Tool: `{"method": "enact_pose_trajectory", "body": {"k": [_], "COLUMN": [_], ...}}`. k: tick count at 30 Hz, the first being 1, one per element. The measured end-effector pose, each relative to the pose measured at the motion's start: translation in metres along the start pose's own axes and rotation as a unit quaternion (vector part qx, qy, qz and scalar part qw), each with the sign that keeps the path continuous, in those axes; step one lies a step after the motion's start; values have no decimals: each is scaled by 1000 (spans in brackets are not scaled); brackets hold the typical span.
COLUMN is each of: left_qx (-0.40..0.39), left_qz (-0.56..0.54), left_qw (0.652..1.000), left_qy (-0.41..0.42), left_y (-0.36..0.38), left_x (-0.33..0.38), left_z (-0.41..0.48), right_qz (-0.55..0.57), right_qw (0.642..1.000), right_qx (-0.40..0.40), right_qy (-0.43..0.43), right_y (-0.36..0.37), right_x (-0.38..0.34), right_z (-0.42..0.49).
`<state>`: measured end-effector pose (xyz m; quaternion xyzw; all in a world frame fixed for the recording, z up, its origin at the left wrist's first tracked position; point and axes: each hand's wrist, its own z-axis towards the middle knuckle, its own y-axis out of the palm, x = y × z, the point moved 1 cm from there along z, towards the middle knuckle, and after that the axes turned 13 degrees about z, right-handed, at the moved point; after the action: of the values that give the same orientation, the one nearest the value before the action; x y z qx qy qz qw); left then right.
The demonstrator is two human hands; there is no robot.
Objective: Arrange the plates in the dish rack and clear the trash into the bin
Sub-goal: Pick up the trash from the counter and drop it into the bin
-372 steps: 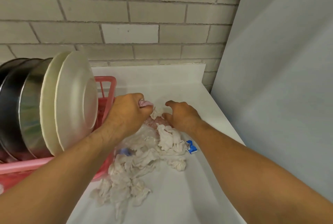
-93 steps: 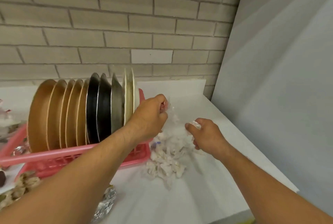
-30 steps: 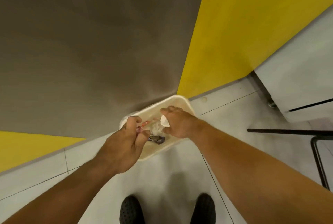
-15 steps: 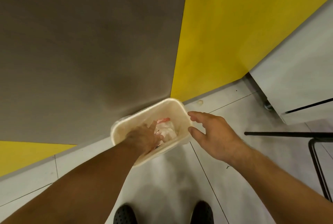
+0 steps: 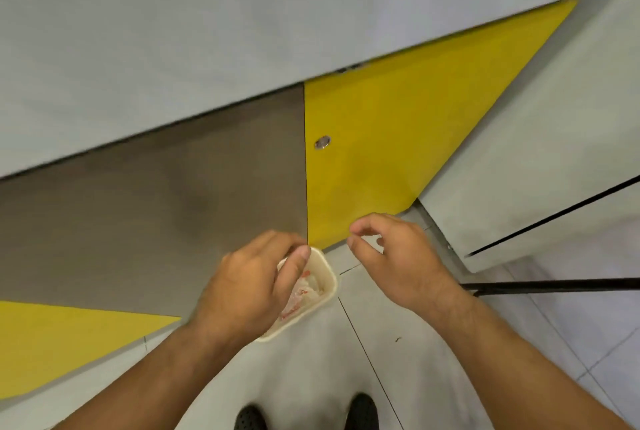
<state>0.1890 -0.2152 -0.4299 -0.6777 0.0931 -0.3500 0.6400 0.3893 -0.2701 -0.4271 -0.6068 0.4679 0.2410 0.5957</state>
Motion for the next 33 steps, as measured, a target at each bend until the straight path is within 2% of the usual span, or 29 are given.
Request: {"method": "enact_pose_trajectory", "body": {"k": [6,10,13,25,33], "left_qx": [85,141,167,186,182], "left_qz": [-48,-21,-22,-58,-50], "left_qw": [994,987,985,981,981], "left_qy": [54,69,46,16,33], "left_y": [-158,-242,-301,-355,-365], "left_x": [89,124,146,130,102], "left_z": [10,36,42,75,133], "right_qz": [76,63,46,23,-9], "right_qw": [992,988,984,982,987], "right_qx": [82,100,106,105,124], "right_qy": [-52,-96,-138,-158,-101], "right_y": [-96,-147,-186,-219,-217], "right_x": [-126,-191,-240,-312,-314], "right_z": [-32,-43,-57,-14,37]}}
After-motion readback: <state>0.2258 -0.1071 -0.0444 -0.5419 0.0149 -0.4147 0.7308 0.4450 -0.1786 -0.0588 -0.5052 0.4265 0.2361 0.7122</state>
